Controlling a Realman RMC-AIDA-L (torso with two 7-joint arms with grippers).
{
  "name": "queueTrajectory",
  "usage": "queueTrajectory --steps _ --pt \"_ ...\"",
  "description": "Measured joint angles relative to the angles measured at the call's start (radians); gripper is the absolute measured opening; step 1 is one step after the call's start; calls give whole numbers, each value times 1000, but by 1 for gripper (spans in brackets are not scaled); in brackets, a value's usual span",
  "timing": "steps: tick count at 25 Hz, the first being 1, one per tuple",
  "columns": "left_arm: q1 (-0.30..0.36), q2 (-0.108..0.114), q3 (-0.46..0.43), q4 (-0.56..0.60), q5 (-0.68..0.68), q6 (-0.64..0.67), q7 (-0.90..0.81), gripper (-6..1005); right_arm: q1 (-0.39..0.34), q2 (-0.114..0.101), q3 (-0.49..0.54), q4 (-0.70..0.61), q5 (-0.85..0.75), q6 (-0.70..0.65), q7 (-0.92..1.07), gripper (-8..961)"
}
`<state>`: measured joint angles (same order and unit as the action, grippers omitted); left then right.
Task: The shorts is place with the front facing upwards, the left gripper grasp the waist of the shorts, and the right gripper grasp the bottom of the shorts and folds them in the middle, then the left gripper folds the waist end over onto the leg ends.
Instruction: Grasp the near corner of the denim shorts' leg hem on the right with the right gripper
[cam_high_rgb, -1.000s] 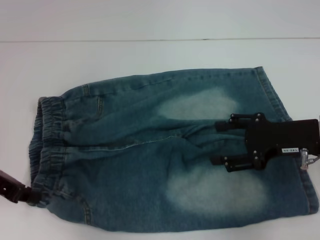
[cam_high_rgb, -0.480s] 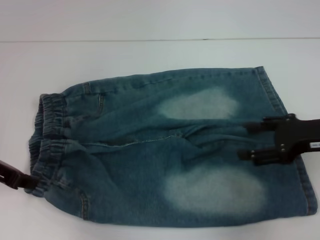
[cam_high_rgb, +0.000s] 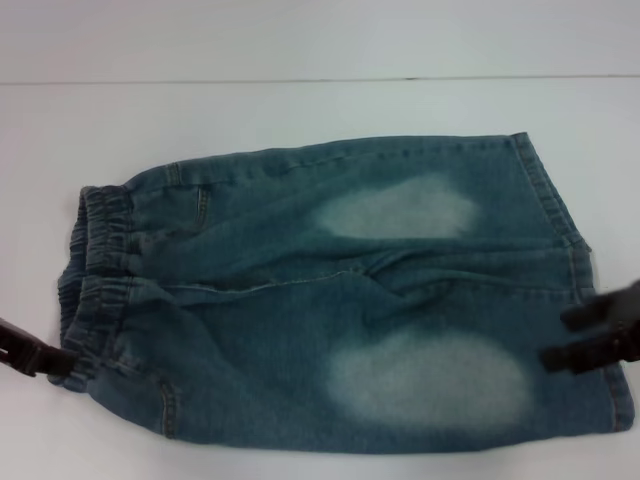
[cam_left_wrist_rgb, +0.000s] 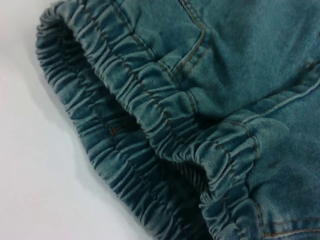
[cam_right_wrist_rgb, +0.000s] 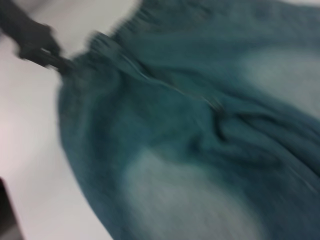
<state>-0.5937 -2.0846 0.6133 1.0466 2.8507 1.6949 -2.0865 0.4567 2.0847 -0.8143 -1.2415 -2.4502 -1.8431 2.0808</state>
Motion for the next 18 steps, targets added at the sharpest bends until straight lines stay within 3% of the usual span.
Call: queueTrajectory --steps 9,18 --pt "0 0 2 0 3 -14 1 62 7 -11 78 -29 -145 -94 71 791" --pt "-10 4 5 -1 4 -15 1 63 -5 -15 119 -44 -253 -139 94 728"
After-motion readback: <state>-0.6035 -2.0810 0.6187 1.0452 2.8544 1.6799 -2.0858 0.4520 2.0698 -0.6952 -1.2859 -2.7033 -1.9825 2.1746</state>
